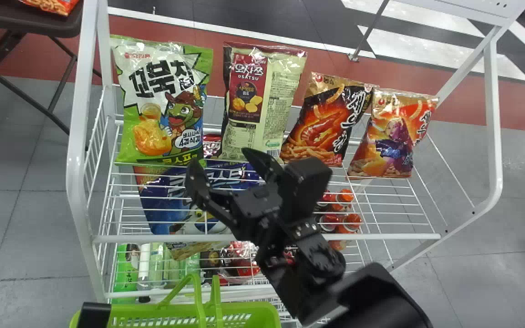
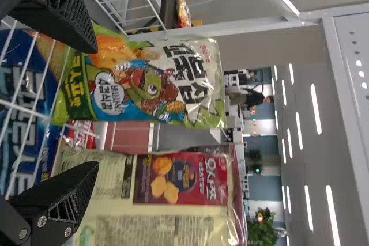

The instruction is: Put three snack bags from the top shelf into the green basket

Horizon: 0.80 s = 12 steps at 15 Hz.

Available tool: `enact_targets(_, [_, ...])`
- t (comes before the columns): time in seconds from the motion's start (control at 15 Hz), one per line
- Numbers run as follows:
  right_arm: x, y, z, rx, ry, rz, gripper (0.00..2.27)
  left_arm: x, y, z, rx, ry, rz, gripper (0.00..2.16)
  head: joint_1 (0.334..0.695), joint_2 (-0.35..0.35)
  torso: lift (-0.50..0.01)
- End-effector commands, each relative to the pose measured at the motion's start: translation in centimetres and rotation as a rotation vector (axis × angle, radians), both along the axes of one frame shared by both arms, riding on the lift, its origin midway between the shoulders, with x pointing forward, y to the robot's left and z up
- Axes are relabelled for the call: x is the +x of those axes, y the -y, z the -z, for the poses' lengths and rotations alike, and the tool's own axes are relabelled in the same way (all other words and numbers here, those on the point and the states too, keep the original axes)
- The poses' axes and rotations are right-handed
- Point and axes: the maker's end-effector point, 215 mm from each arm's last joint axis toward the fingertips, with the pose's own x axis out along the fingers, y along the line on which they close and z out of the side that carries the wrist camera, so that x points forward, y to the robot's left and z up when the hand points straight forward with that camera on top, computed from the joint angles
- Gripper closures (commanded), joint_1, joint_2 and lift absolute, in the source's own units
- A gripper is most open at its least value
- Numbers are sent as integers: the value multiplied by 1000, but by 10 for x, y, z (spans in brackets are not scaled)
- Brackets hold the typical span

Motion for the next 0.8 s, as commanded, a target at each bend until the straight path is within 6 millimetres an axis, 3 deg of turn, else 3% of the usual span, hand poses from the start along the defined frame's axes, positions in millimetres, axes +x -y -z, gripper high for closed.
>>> enact_targets(0.0, [30, -19, -6, 5, 23, -29, 124, -1, -1, 2, 10, -3, 4, 2142, 695, -350, -50])
enact_targets(0.33, [90, -51, -9, 40, 26, -79, 124, -5, -4, 6, 33, -14, 16, 2142, 695, -233, -50])
enact_targets(0.53, [116, -68, -8, 54, 12, -112, 144, 0, -7, 8, 40, -11, 6, 2142, 695, -185, -50])
enact_targets(0.6, [118, -70, -8, 51, 5, -117, 657, 2, -8, 9, 44, -6, 6, 2142, 695, -172, -50])
enact_targets(0.67, [115, -75, -3, 44, -14, -128, 1619, 3, -8, 9, 46, -7, 6, 2142, 695, -161, -50])
enact_targets(0.73, [111, -77, -1, 38, -26, -133, 2132, 6, -8, 10, 46, -6, 7, 2142, 695, -153, -50])
